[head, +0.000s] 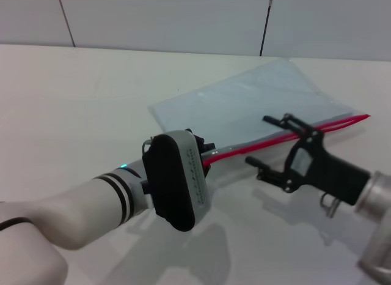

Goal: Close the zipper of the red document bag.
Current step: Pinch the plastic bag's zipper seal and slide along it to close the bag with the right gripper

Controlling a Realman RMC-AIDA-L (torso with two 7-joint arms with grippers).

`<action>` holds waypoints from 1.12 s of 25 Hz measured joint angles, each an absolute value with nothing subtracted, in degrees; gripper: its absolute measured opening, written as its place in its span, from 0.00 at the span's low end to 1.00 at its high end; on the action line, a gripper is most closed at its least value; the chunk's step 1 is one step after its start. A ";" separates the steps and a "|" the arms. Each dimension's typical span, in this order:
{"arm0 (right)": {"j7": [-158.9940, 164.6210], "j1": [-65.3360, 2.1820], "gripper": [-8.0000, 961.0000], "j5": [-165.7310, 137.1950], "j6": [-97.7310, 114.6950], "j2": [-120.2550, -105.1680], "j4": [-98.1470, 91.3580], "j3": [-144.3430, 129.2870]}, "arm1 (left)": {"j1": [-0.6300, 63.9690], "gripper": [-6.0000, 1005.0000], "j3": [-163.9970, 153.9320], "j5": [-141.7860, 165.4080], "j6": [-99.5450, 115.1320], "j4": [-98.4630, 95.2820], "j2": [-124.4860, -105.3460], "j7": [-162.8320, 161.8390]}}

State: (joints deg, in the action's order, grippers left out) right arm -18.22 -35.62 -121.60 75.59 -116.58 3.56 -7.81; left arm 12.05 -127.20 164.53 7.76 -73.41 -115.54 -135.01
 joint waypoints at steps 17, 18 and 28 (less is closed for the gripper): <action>-39.69 -35.92 0.82 -121.02 64.09 -116.63 12.51 -2.76 | 10.47 0.06 -128.10 164.53 7.40 -74.34 -115.89 -131.98; -40.86 -35.84 0.82 -121.02 63.89 -116.63 12.93 -2.41 | 10.40 0.06 -128.09 164.53 7.08 -74.35 -115.89 -131.98; -47.76 -34.70 0.46 -121.03 63.73 -116.72 15.87 -0.76 | 9.14 0.06 -128.05 164.53 4.58 -74.78 -115.63 -131.30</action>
